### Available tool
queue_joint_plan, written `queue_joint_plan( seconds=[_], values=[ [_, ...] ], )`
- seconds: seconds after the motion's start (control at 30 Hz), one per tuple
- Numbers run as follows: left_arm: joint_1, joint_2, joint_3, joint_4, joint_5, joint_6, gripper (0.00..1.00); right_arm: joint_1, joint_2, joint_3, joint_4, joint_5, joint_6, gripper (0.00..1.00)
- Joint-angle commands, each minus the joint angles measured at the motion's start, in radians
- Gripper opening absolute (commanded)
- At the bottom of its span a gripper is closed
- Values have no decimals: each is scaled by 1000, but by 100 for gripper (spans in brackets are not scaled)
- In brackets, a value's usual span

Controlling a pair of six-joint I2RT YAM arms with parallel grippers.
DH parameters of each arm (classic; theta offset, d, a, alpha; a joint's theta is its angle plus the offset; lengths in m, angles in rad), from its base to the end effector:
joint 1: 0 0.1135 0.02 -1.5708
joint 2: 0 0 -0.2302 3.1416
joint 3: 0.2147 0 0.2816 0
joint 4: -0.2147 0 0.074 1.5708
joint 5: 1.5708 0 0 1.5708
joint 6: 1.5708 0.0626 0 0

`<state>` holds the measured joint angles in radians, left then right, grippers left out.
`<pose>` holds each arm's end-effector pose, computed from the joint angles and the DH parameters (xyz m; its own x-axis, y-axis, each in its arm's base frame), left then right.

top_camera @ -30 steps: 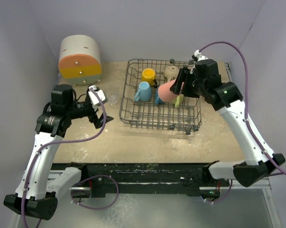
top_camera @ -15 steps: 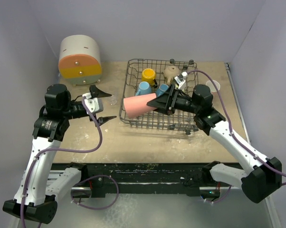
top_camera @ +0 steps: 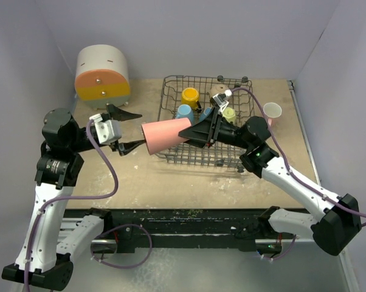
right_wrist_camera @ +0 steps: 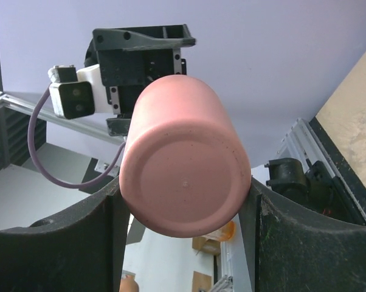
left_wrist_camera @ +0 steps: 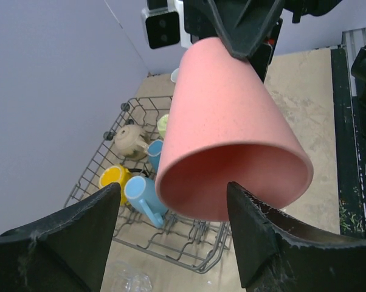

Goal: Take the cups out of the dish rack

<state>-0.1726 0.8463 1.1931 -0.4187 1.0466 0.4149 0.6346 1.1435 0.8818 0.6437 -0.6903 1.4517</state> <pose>0.1984 -0.0896 0.4283 0.3128 0.1503 -0.9379 0.8857 0.3105 0.3451 0.2335 0.2214 0.3554 -0.8907 0.2950 -0.3459 -0.4089 -0.1873 0.8931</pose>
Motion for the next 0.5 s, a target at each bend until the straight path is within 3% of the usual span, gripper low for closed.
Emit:
queue_joint_plan(
  seconds=[0.0, 0.2, 0.3, 0.37, 0.47],
  values=[
    [-3, -13, 42, 107, 36, -101, 71, 24, -9, 30, 85, 40, 25, 3],
    [-4, -1, 23, 101, 39, -114, 54, 120, 37, 100, 48, 92, -12, 4],
    [-4, 4, 16, 95, 36, -115, 38, 149, 75, 117, 50, 100, -17, 8],
    [-3, 9, 25, 59, 26, -89, 22, 149, 76, 111, 40, 111, -22, 19],
    [-3, 27, 53, -58, -55, -22, 0, 131, 50, 116, -71, 115, -55, 48]
  ],
)
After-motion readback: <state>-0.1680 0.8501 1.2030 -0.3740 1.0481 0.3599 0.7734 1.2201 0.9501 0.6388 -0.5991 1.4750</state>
